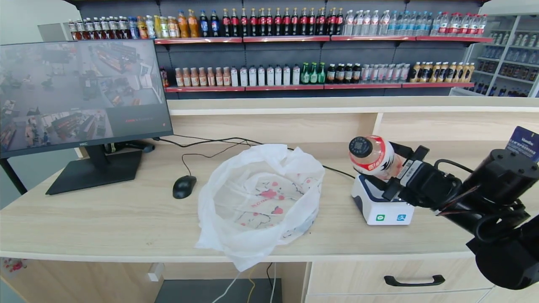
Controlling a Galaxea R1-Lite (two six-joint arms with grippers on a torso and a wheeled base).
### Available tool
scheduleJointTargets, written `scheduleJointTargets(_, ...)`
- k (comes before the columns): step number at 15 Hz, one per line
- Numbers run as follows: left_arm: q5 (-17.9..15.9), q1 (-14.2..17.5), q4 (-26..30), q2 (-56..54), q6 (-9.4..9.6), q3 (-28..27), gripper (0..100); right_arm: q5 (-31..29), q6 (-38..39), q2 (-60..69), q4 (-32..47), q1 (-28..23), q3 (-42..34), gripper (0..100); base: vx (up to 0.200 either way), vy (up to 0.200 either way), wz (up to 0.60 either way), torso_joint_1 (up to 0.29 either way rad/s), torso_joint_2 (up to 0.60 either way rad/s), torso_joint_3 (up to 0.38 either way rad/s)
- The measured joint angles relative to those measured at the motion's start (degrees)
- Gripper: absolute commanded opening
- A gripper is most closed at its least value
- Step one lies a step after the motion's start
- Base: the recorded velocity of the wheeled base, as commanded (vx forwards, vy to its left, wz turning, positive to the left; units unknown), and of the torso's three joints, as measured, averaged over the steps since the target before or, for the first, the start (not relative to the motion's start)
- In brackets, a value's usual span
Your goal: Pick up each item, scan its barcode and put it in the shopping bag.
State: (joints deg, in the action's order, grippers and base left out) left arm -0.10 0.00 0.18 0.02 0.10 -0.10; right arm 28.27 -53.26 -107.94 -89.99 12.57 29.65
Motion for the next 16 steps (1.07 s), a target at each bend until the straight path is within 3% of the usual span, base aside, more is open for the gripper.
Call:
scheduleJointTargets(7, 0.0, 0.0, 0.0, 0.0, -0.02, 0.0, 100, 10.18, -6.9, -2.07, 0.02, -5.63, -1.54, 0, 0.0, 0.0, 0.0, 0.0, 0.0, 0.0)
scheduleJointTargets(16, 0.0, 0.0, 0.0, 0.0, 0.0, 0.02, 100, 14.45, -8.46, -3.95, 0.02, -6.62, -0.71, 0, 0.0, 0.0, 0.0, 0.0, 0.0, 0.0)
